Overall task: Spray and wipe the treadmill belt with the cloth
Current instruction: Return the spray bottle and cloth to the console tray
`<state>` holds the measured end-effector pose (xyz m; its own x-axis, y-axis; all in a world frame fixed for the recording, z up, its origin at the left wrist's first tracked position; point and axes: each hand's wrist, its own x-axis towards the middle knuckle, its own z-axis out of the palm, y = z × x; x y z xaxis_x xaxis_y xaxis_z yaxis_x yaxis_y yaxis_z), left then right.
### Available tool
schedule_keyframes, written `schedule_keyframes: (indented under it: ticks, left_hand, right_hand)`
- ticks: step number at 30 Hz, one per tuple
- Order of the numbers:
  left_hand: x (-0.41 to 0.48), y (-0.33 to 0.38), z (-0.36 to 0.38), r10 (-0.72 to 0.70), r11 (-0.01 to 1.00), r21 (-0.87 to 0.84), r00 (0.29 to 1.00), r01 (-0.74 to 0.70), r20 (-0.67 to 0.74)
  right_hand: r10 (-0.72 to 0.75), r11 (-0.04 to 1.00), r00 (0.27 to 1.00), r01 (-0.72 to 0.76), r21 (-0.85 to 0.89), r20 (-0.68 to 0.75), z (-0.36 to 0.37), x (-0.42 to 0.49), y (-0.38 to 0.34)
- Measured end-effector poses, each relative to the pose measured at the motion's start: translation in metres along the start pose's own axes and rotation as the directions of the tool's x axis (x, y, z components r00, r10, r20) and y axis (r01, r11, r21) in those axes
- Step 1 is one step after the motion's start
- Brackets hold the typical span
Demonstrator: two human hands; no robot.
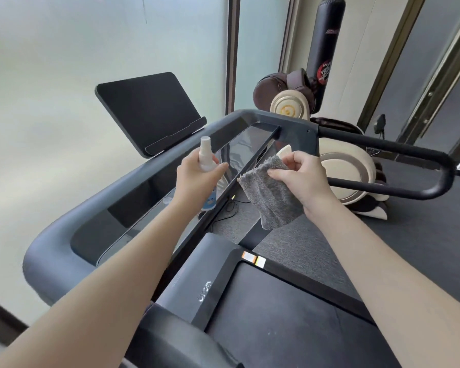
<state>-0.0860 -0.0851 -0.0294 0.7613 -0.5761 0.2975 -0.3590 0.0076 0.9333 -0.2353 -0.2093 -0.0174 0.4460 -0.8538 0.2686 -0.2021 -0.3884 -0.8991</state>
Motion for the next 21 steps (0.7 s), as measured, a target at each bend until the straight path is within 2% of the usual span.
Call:
schedule_keyframes:
  ticks: [8, 21]
  left_hand:
    - [0.043, -0.018, -0.005, -0.01, 1.0, 0.015, 0.999, 0.011, -0.048]
    - [0.049, -0.041, -0.014, -0.011, 1.0, -0.006, 0.999, 0.011, -0.043]
  right_hand:
    - [-0.002, 0.999, 1.0, 0.002, -0.032, -0.017, 0.007, 0.014, 0.0]
    - [0.01, 1.0, 1.0, -0.011, 0.019, 0.02, 0.015, 0.015, -0.004]
